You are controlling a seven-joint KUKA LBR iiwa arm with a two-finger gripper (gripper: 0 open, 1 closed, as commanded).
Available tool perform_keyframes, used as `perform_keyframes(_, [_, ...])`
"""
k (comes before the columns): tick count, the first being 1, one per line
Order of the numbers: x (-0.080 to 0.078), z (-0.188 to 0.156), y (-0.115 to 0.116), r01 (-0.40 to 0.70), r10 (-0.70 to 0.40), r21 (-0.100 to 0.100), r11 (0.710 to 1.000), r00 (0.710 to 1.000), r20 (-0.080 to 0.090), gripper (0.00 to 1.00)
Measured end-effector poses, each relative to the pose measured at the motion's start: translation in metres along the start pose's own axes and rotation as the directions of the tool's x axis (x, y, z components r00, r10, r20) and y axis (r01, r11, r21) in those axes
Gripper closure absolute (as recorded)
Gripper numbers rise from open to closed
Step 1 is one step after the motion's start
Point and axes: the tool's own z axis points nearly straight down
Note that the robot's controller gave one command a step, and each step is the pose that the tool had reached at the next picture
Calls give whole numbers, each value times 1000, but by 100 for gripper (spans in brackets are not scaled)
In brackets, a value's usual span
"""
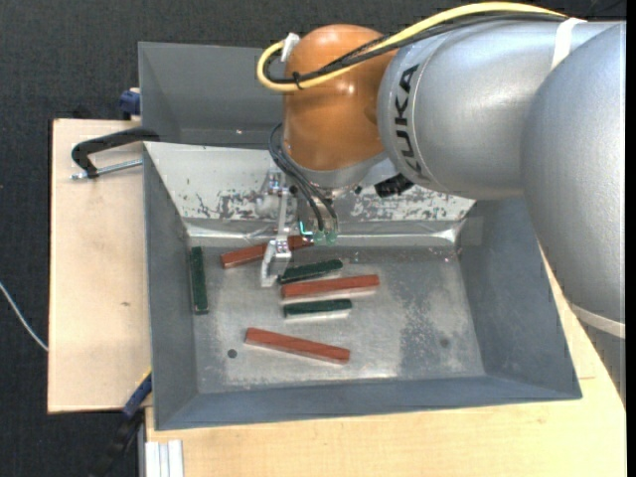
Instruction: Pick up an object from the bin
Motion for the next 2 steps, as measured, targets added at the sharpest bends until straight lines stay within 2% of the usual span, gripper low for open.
perform_keyframes(1, [-2,-5,-1,-2,2,-2,1000,1000,8,0])
perform_keyframes(2, [2,38,-44,65,-65,-2,998,998,14,0])
